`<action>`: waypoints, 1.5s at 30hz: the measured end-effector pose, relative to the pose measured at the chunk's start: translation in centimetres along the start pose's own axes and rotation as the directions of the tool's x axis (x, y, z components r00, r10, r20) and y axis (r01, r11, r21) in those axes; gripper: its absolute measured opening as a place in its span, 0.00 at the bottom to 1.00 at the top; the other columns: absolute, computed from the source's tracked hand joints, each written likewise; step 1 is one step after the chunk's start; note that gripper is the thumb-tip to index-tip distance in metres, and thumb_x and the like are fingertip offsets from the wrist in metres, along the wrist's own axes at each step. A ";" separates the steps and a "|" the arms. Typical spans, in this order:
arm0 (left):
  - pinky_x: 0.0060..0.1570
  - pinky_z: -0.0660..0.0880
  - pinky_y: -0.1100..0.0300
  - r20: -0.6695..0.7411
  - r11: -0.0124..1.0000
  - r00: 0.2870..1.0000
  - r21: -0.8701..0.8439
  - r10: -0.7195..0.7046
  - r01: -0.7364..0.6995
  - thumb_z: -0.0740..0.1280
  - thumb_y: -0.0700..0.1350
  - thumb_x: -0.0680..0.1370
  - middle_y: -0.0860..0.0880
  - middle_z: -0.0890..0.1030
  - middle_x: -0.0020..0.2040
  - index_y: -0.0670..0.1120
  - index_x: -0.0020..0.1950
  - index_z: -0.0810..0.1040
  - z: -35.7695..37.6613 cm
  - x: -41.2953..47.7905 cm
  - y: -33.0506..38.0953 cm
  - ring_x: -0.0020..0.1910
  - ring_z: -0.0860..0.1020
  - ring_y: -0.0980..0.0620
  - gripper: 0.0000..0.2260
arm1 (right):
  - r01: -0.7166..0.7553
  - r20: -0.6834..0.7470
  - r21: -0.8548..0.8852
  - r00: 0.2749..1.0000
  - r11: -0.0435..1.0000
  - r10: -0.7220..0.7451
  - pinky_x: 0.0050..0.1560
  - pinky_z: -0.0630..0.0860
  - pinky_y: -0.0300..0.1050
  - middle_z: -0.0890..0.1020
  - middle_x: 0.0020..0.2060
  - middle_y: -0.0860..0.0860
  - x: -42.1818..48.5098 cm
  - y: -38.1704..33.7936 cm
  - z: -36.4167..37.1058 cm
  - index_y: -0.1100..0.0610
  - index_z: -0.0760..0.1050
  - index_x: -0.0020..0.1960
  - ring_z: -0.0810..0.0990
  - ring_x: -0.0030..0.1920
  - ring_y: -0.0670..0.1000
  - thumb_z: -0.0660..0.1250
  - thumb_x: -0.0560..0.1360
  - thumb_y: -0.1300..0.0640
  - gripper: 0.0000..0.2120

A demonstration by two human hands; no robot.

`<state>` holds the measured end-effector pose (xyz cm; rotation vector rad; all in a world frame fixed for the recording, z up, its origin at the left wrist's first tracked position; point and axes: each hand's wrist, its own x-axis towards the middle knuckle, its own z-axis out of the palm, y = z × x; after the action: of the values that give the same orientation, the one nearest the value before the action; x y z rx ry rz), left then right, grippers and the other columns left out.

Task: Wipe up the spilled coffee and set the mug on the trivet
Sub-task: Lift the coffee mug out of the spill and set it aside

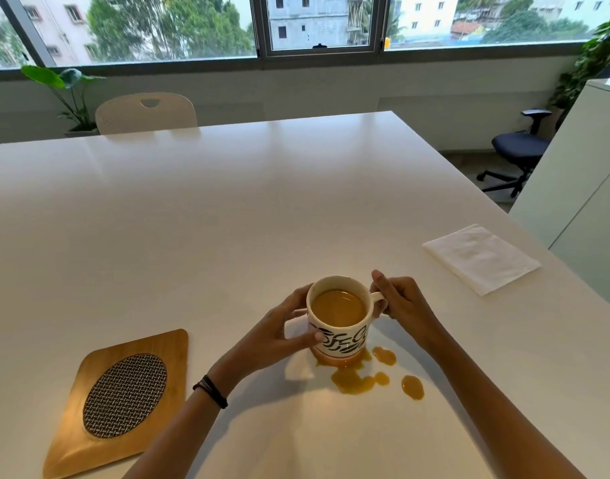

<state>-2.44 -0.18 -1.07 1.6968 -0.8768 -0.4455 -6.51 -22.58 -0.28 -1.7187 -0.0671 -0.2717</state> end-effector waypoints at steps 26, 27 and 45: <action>0.58 0.74 0.63 -0.206 0.999 0.978 0.037 0.032 -0.025 0.76 0.58 0.63 0.63 0.71 0.64 0.60 0.65 0.63 3.0 1.0 0.6 0.65 0.70 0.55 0.35 | -0.132 0.084 0.049 0.988 0.990 0.128 0.25 0.66 0.32 0.74 0.26 0.54 -0.1 -0.2 0.2 0.64 0.77 0.34 0.70 0.23 0.45 0.60 0.71 0.49 0.19; 0.59 0.74 0.63 -0.204 0.999 0.978 0.040 0.036 -0.028 0.76 0.58 0.63 0.62 0.71 0.64 0.60 0.66 0.63 2.9 1.1 0.6 0.65 0.70 0.55 0.35 | -0.131 0.079 0.055 0.989 0.990 0.126 0.25 0.66 0.31 0.74 0.25 0.54 -0.1 -0.3 0.3 0.64 0.77 0.34 0.70 0.23 0.45 0.61 0.72 0.49 0.19; 0.58 0.73 0.63 -0.078 0.995 0.992 0.034 0.095 -0.092 0.76 0.47 0.65 0.58 0.71 0.65 0.54 0.67 0.62 1.0 6.2 2.1 0.66 0.71 0.54 0.35 | -0.088 -0.042 0.106 0.995 0.991 0.092 0.24 0.62 0.33 0.69 0.20 0.48 2.9 -1.2 -2.3 0.73 0.73 0.33 0.64 0.23 0.44 0.60 0.76 0.56 0.22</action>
<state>0.26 -5.66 1.48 1.6822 -0.9045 -0.3004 -4.31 -24.95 1.87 -1.6069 0.0301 -0.2371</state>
